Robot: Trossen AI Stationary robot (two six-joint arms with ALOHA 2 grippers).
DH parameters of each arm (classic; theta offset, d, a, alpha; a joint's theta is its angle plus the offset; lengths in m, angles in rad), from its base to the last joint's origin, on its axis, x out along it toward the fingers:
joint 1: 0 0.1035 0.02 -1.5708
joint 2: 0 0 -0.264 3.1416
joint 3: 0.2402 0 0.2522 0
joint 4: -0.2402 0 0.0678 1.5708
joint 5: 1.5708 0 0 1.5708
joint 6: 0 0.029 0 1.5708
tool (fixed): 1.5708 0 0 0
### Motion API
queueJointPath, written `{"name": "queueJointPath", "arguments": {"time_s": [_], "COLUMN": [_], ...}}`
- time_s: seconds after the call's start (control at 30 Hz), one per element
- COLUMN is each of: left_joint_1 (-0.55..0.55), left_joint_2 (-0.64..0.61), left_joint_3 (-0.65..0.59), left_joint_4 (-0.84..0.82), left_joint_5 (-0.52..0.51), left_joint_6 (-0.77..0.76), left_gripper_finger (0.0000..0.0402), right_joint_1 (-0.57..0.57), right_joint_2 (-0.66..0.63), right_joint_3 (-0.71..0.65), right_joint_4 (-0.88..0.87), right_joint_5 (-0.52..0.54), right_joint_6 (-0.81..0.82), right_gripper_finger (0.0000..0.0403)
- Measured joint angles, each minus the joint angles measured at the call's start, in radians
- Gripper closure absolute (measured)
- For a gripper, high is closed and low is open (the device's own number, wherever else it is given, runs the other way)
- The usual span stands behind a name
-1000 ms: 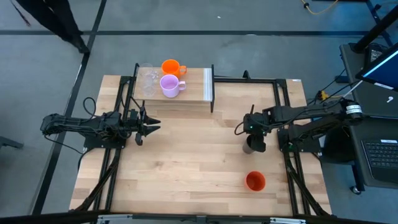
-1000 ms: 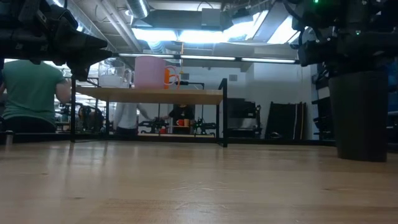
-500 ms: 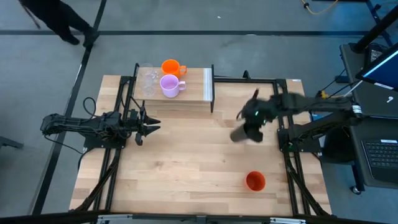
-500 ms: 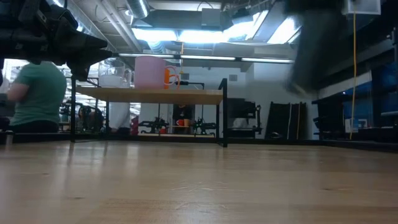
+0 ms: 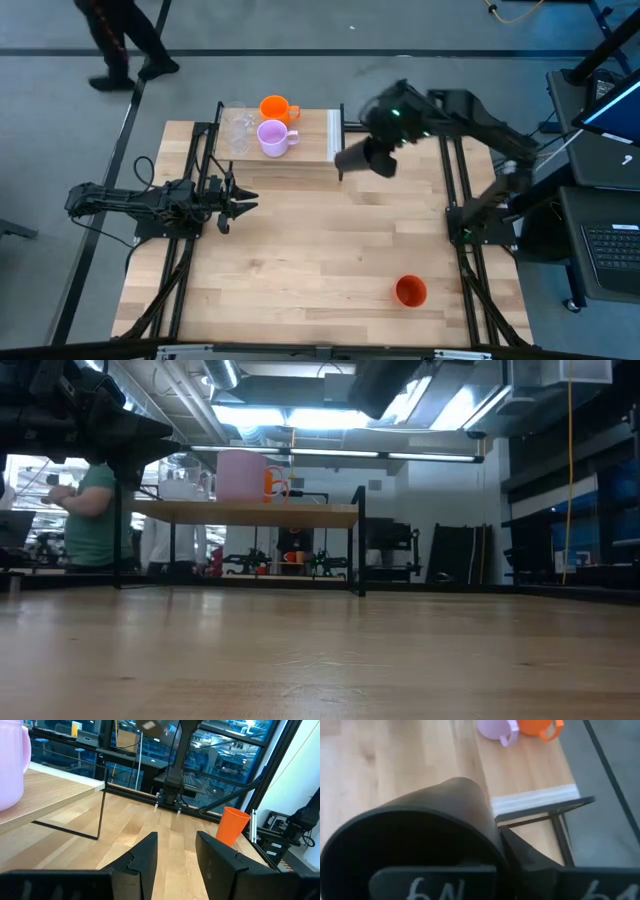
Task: Stack small to large cups/mugs on shelf
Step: Put the black cup on the shelf
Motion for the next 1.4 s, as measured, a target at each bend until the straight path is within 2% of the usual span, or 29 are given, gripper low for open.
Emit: {"name": "queueJointPath", "arguments": {"time_s": [0.23,0.37,0.47,0.7,1.4], "left_joint_1": [0.0,0.0,0.0,0.0,0.0], "left_joint_2": [0.0,0.0,0.0,0.0,0.0], "left_joint_3": [0.0,0.0,0.0,0.0,0.0], "left_joint_4": [0.0,0.0,0.0,0.0,0.0], "left_joint_5": [0.0,0.0,0.0,0.0,0.0], "left_joint_6": [0.0,0.0,0.0,0.0,0.0], "left_gripper_finger": [0.0274,0.0274,0.0274,0.0274,0.0274], "right_joint_1": [-0.099,-0.155,-0.181,-0.199,-0.208], "right_joint_2": [0.257,0.32,0.371,0.382,0.441], "right_joint_3": [0.26,0.239,0.253,0.255,0.244], "right_joint_4": [-0.087,-0.055,-0.06,0.013,0.002], "right_joint_5": [-0.004,-0.074,-0.074,-0.077,-0.108], "right_joint_6": [-0.111,-0.152,-0.175,-0.189,-0.186], "right_gripper_finger": [0.0399,0.0399,0.0399,0.0399,0.0399]}}
